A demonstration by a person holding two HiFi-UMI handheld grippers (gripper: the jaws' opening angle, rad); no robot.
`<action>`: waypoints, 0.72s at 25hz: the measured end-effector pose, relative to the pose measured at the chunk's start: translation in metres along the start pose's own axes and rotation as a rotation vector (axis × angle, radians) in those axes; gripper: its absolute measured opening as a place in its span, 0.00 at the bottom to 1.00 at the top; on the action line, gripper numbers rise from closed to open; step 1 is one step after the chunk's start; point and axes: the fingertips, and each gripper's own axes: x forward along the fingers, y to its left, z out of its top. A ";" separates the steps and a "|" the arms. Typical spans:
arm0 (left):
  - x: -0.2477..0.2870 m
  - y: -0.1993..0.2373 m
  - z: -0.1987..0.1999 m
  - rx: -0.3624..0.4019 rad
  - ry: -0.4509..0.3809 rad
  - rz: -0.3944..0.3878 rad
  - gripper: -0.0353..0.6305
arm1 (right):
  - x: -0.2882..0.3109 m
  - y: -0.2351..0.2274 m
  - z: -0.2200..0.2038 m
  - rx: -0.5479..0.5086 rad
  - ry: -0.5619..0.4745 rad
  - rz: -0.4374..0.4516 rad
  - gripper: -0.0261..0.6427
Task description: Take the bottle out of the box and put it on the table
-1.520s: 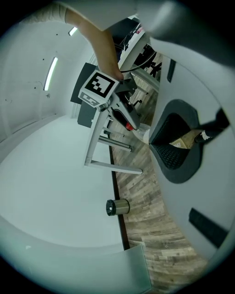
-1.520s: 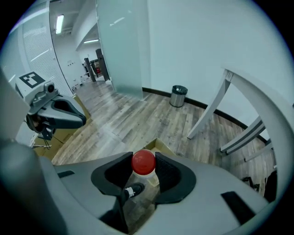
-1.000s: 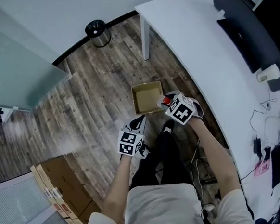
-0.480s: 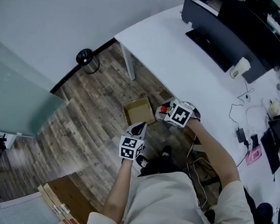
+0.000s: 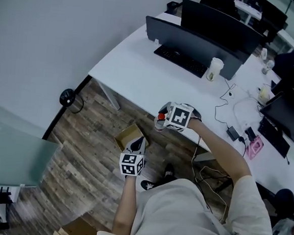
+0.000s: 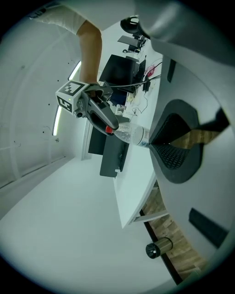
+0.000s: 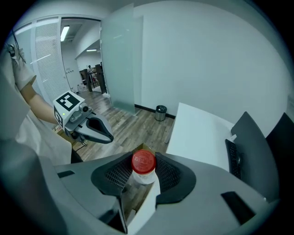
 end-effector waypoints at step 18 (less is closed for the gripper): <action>0.064 -0.026 0.038 0.032 0.002 -0.015 0.08 | -0.038 -0.118 -0.114 0.199 0.080 -0.129 0.31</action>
